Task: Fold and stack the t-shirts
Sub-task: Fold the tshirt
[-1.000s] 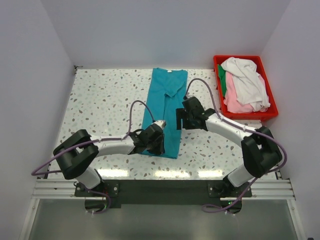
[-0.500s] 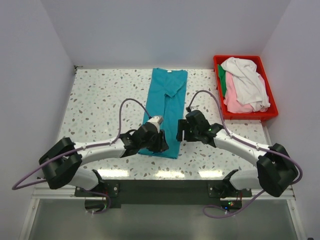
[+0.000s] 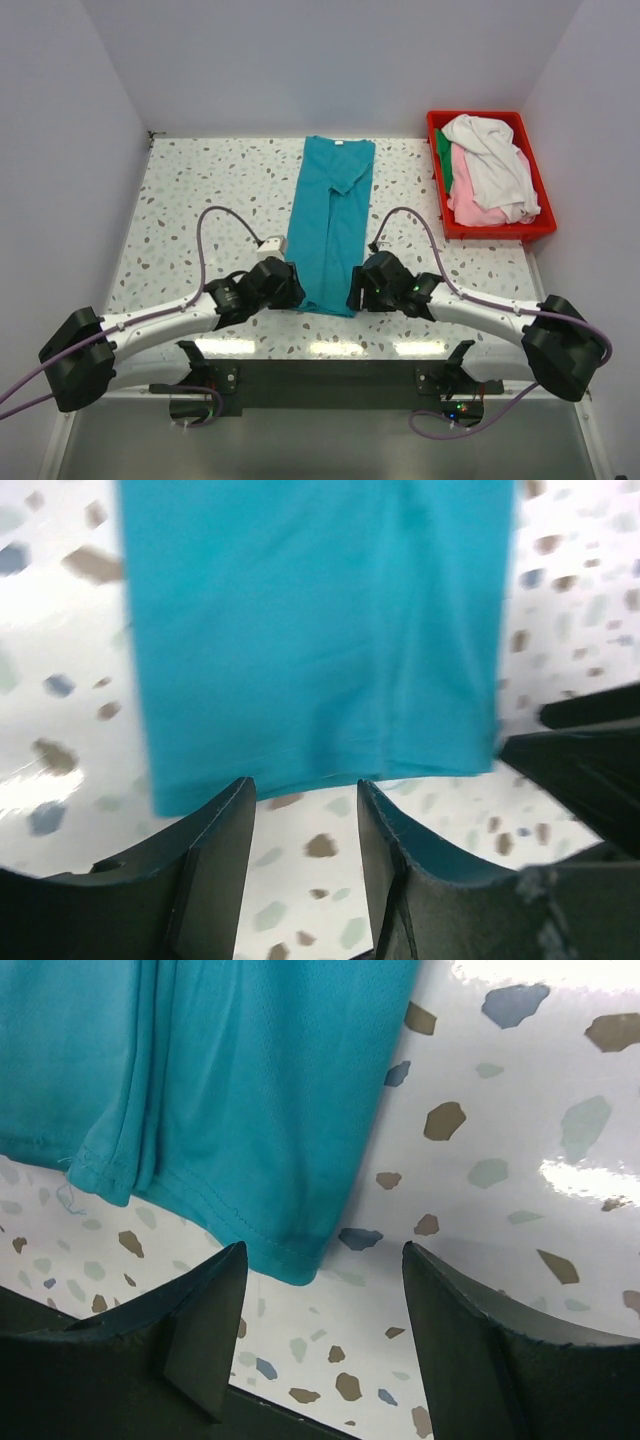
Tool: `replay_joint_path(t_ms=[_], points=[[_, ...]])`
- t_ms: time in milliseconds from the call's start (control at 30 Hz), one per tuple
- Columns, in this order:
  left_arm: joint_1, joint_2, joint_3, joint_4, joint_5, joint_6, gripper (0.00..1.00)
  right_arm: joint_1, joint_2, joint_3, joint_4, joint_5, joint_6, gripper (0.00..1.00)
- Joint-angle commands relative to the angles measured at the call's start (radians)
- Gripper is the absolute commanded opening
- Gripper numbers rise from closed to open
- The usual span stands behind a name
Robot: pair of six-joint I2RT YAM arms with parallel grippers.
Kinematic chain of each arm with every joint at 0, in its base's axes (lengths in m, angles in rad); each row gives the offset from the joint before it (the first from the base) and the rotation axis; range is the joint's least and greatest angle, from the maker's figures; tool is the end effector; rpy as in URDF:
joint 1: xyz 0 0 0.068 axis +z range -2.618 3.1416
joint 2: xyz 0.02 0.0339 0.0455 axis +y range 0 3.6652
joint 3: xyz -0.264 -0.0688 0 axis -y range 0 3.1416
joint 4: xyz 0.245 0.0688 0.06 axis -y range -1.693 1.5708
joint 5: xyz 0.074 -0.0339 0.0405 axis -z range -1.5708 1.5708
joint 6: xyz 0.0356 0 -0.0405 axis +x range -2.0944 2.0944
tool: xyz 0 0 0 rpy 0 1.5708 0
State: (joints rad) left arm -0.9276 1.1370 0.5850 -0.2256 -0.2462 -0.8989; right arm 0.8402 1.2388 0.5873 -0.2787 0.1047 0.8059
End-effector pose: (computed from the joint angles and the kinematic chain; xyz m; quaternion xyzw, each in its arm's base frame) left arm 0.1428 -0.1760 0.1995 -0.0343 0.9160 -0.2342 0.3239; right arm 0.1566 0.1692 0.1745 0.0002 0.9480 0.1968 0.2502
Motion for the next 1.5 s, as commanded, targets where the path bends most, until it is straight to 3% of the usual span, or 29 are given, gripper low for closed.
replay_joint_path(t_ms=[0, 400, 700, 833, 967, 1100, 1167, 1467], points=[[0.027, -0.052, -0.071, -0.057, -0.073, -0.064, 0.51, 0.037, 0.004, -0.02, 0.082, 0.046, 0.094, 0.66], [0.182, -0.069, -0.183, 0.086, 0.085, 0.018, 0.55, 0.068, 0.027, -0.078, 0.147, 0.053, 0.174, 0.55], [0.184, -0.016, -0.238, 0.146, 0.116, -0.009, 0.49, 0.08, 0.079, -0.089, 0.199, 0.043, 0.2, 0.49], [0.184, 0.015, -0.258, 0.178, 0.125, -0.015, 0.47, 0.092, 0.096, -0.095, 0.207, 0.043, 0.205, 0.41], [0.184, 0.037, -0.277, 0.21, 0.15, -0.014, 0.35, 0.099, 0.106, -0.096, 0.2, 0.049, 0.204, 0.31], [0.179, 0.02, -0.295, 0.21, 0.171, -0.014, 0.2, 0.099, 0.082, -0.095, 0.156, 0.076, 0.182, 0.08], [0.167, -0.002, -0.301, 0.201, 0.174, -0.012, 0.13, 0.099, 0.051, -0.093, 0.116, 0.089, 0.168, 0.02], [-0.045, -0.035, -0.281, 0.123, 0.122, -0.127, 0.0, 0.157, -0.087, -0.162, -0.025, 0.093, 0.157, 0.0]])
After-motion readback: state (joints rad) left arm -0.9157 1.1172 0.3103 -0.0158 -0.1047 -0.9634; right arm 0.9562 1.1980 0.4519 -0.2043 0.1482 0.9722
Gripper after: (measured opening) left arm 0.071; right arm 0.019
